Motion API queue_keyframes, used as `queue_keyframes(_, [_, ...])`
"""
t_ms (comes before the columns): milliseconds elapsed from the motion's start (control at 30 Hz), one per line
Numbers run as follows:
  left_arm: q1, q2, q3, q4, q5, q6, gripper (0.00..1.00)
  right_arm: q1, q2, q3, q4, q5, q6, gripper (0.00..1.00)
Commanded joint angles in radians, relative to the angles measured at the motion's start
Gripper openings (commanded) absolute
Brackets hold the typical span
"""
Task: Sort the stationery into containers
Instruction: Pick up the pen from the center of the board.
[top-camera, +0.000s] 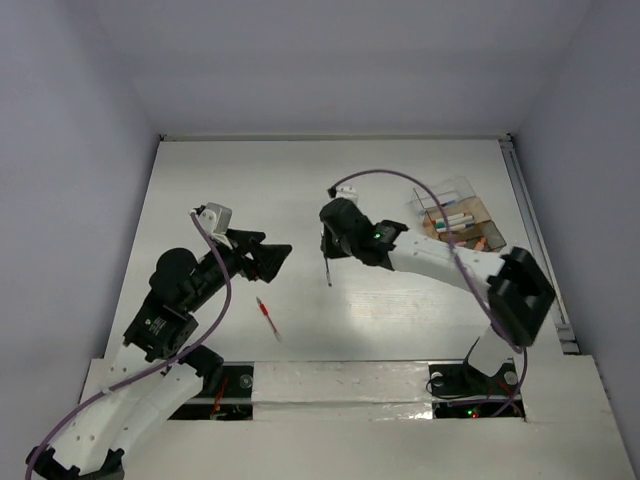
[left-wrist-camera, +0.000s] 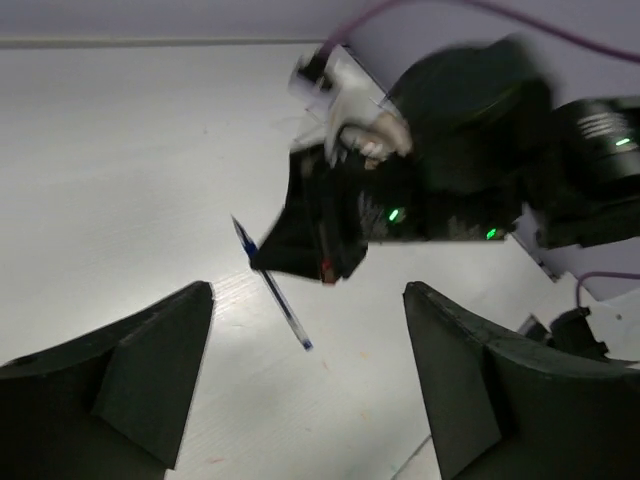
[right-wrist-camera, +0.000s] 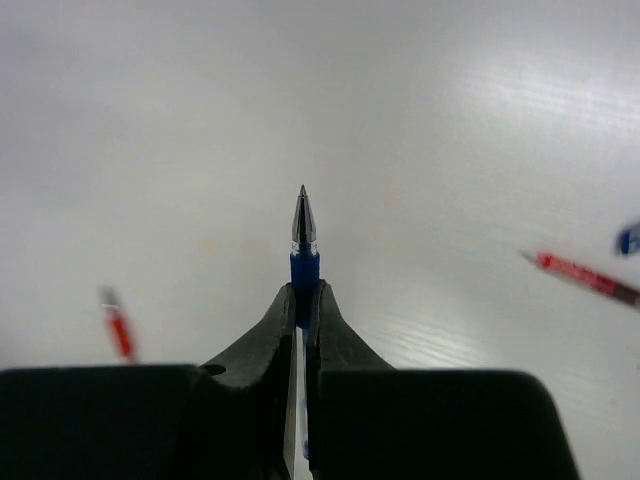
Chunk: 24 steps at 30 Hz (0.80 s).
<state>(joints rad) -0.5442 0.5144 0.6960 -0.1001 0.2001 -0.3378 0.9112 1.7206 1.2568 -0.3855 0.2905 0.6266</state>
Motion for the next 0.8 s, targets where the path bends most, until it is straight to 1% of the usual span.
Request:
queue_keyframes(0, [-0.007,0.059,-0.009,0.127,0.129,-0.088,0.71,0.003,-0.214,-0.028,0.337,-0.051,-0.082,0.0])
queue_keyframes(33, [-0.007,0.073,-0.013,0.128,0.146,-0.089,0.69,0.003,-0.214,-0.028,0.338,-0.051,-0.082,0.0])
queue_keyframes(67, [-0.007,0.087,-0.019,0.16,0.157,-0.101,0.68,0.003,-0.252,-0.06,0.429,-0.091,-0.077,0.0])
queue_keyframes(133, [-0.007,0.127,-0.03,0.192,0.179,-0.127,0.63,0.003,-0.282,-0.092,0.508,-0.123,-0.064,0.0])
queue_keyframes(167, [-0.007,0.14,-0.033,0.213,0.182,-0.132,0.62,0.003,-0.302,-0.115,0.578,-0.158,-0.064,0.0])
queue_keyframes(300, [-0.007,0.214,-0.027,0.25,0.199,-0.155,0.61,0.003,-0.322,-0.125,0.652,-0.203,-0.067,0.0])
queue_keyframes(500, [-0.007,0.253,-0.033,0.298,0.182,-0.179,0.59,0.003,-0.326,-0.125,0.711,-0.283,-0.064,0.0])
queue_keyframes(633, [-0.007,0.26,-0.035,0.3,0.156,-0.181,0.5,0.003,-0.338,-0.145,0.728,-0.283,-0.051,0.0])
queue_keyframes(700, [-0.007,0.259,-0.039,0.3,0.147,-0.181,0.45,0.003,-0.345,-0.149,0.738,-0.32,-0.047,0.0])
queue_keyframes(733, [-0.007,0.257,-0.041,0.3,0.141,-0.181,0.37,0.003,-0.346,-0.149,0.737,-0.323,-0.047,0.0])
queue_keyframes(767, [-0.007,0.257,-0.041,0.298,0.136,-0.181,0.31,0.003,-0.348,-0.148,0.735,-0.326,-0.045,0.0])
